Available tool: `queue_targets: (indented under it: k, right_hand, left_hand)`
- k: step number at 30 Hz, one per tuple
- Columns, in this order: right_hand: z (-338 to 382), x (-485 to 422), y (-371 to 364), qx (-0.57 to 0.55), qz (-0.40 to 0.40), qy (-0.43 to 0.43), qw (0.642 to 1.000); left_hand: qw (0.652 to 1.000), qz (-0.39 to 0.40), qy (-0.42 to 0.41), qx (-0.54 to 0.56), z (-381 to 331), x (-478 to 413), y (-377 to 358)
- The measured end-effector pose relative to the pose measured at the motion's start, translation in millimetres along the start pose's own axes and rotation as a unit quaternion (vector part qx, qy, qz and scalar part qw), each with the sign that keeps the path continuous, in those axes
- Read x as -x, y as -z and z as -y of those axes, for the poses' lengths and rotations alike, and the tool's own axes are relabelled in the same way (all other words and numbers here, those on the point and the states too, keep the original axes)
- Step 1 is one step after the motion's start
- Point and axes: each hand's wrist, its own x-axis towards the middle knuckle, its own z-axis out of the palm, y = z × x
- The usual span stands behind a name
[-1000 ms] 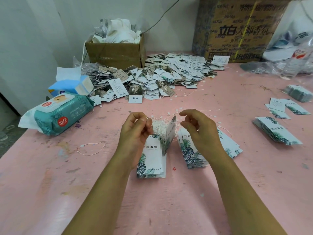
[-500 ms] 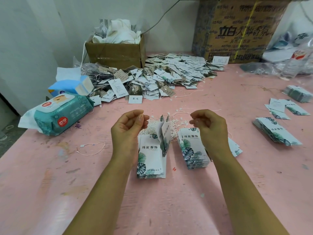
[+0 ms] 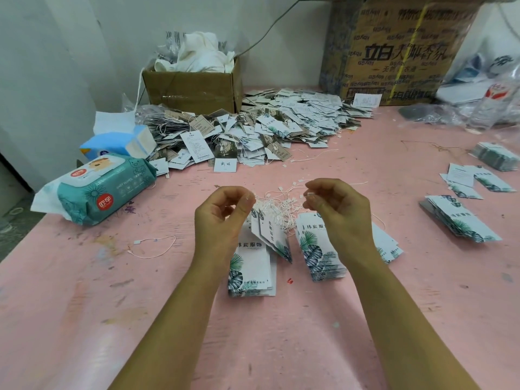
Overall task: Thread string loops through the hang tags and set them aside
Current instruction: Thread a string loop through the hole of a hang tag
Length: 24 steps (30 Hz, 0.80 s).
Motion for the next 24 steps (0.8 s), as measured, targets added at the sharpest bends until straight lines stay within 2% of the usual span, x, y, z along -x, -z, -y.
queue_targets:
  k: [3,9,12,17,24]
  right_hand:
    - [-1,1,-3,0.005,0.016,0.005,1.0]
    - [0,8,-14,0.047,0.085,0.032,0.995]
    - [2,11,-17,0.061,0.121,0.048,0.99]
    - [3,12,-16,0.078,0.135,0.06,0.986]
    - [2,8,-13,0.055,0.16,-0.02,0.985]
  left_hand:
    - [0.995,0.03,-0.021,-0.093,1,3,-1]
    - [0.957,0.098,-0.122,-0.246,1,9,-6]
    - [0.942,0.116,-0.143,-0.282,1,9,-7]
    - [0.932,0.121,-0.155,-0.304,0,9,-7]
    - [0.916,0.146,-0.169,-0.333,1,7,-5]
